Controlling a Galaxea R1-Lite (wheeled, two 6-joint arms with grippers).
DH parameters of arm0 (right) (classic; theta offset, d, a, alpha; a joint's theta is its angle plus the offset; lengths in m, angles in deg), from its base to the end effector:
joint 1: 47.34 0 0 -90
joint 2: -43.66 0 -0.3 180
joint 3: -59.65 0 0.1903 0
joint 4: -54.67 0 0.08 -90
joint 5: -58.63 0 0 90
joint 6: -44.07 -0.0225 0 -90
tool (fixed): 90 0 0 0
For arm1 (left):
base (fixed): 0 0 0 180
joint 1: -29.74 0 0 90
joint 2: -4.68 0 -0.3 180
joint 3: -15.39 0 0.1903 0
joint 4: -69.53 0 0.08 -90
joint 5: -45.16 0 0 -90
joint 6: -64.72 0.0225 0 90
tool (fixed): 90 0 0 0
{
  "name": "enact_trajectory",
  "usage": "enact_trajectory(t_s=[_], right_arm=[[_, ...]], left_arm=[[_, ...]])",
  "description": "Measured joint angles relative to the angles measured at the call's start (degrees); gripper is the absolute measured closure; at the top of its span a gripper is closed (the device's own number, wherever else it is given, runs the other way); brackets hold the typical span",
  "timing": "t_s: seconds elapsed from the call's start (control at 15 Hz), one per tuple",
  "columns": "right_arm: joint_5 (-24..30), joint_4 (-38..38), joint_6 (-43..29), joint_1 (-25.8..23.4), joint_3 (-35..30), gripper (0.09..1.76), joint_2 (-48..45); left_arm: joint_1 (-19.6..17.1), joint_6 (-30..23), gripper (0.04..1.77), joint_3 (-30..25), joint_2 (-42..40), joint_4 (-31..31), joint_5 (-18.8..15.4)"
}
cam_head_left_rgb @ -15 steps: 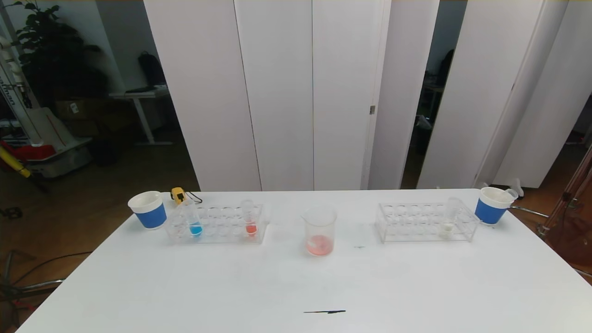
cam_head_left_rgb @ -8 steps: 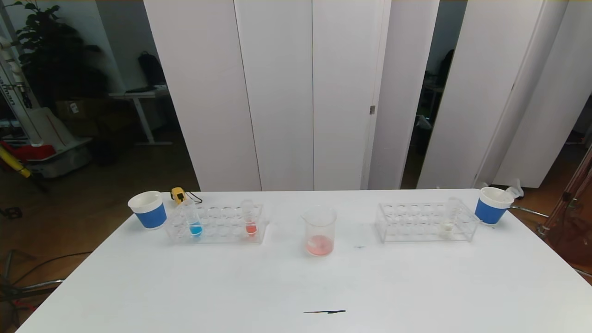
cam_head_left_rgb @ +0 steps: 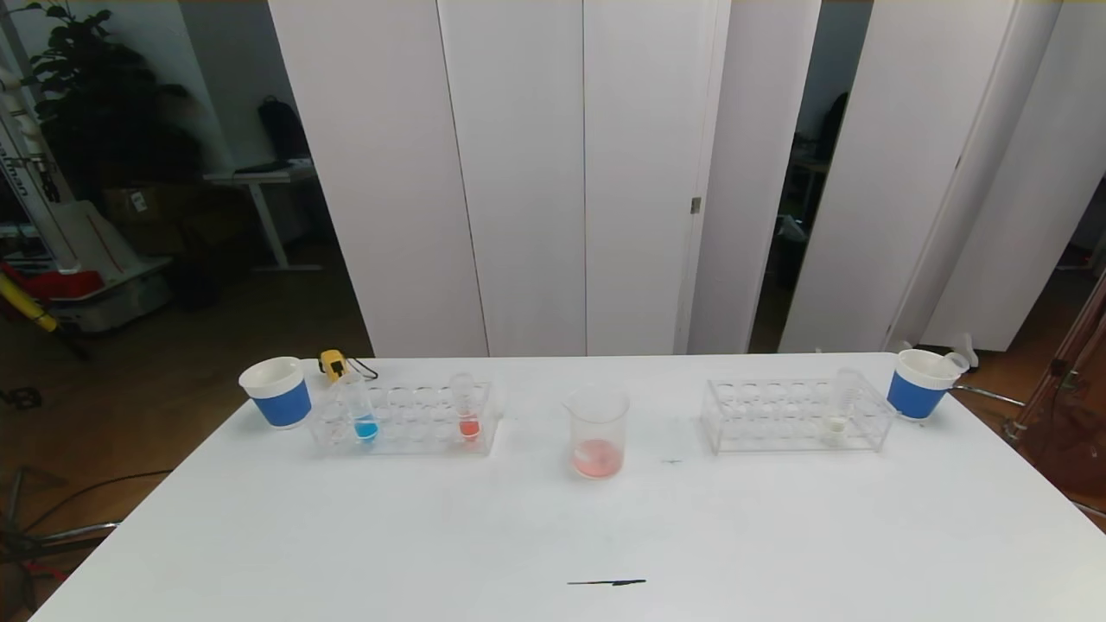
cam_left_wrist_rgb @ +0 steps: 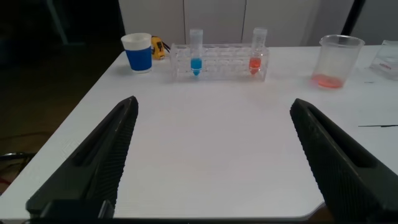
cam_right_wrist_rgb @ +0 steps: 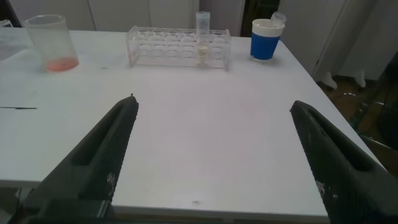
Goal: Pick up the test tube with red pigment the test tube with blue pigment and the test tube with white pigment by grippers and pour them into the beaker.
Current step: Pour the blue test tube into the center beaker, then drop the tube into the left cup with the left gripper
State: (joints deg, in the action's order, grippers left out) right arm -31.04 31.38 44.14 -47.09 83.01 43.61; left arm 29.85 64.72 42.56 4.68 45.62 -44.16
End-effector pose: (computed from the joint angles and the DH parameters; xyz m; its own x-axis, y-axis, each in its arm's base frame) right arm -0.0229 0.0000 0.0756 0.9999 0.0101 0.0021 -0.0101 0.9999 -0.0012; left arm -0.0284 0.0003 0.0927 0.9983 0.0100 0.0569 -0.0099 1.0000 -0.0007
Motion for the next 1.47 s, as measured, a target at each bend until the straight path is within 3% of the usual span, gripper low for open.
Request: enact_trajectory(t_s=[0.33,0.67,1.07,1.47], right_arm=[[0.0,0.0,0.0,0.0,0.0,0.10,0.0],[0.0,0.0,0.0,0.0,0.0,0.10,0.0],[0.0,0.0,0.0,0.0,0.0,0.10,0.0],[0.0,0.0,0.0,0.0,0.0,0.10,0.0]], left_arm=[[0.0,0.1,0.06,11.7,2.5,-5.6,0.6],[0.0,0.1,0.06,25.1,14.7,-5.2,1.9],[0.0,0.2,0.06,34.7,35.5,7.4,5.2],[-0.1,0.3,0.06,36.8,54.4,18.1,7.3]])
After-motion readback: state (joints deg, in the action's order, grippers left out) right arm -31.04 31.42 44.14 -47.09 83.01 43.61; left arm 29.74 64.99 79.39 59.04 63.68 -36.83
